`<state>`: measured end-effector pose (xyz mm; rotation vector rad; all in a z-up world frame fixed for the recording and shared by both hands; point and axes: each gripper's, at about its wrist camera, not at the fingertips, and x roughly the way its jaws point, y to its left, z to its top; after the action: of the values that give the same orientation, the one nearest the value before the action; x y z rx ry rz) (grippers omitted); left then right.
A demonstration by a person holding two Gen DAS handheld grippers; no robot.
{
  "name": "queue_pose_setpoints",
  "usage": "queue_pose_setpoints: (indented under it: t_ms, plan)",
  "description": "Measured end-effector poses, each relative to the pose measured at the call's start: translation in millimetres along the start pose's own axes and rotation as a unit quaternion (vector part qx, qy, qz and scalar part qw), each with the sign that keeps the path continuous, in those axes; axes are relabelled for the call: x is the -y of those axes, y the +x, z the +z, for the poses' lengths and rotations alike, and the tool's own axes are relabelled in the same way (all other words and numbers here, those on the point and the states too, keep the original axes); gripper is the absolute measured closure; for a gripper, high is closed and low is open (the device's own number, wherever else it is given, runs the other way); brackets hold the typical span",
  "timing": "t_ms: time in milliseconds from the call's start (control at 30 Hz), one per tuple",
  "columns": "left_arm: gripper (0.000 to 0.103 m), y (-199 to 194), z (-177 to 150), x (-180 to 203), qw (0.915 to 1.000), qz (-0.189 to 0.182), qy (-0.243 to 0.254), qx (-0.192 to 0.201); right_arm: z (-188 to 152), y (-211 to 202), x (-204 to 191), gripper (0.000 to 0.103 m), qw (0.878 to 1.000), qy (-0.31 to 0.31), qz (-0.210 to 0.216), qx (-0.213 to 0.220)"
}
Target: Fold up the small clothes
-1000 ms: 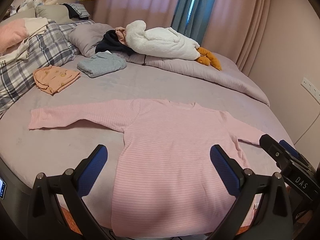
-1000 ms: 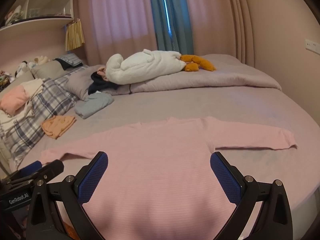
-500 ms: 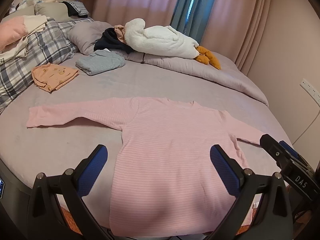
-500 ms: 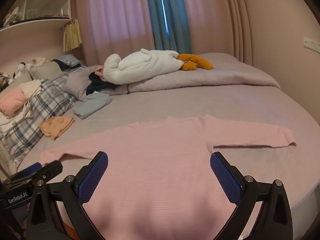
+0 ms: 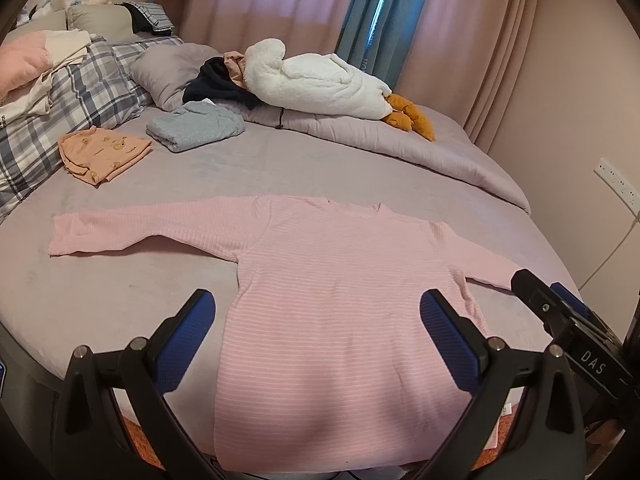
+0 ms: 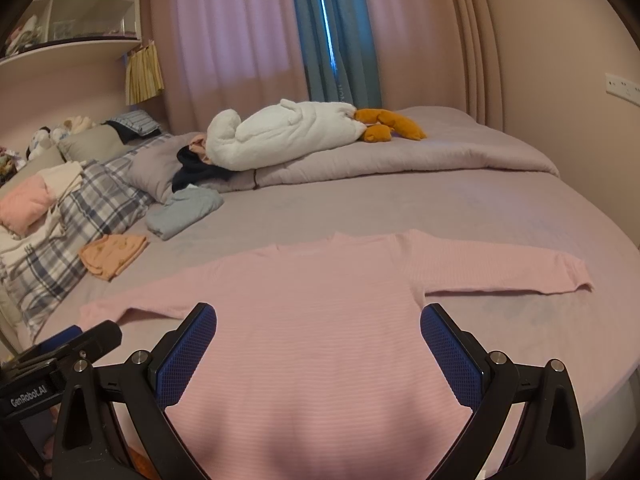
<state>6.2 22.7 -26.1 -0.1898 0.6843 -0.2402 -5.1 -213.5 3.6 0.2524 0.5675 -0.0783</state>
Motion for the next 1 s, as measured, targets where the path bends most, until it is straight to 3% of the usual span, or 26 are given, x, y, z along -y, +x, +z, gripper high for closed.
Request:
queue_pose_setpoints:
  t_ms: [733,1000]
  plan:
    - [0.001,1.9,0.5,4.1,1.0000,-0.007,0.005,0.000,2.4,-1.1,4.2,0.001,1.000,0.003,-0.001,0.003]
    - [0.001,9.7,0.1,0.9,1.0000,-0.003,-0.003,-0.008,7.7,-2.7,11.7,0.001,1.000,-0.009,-0.009,0.023]
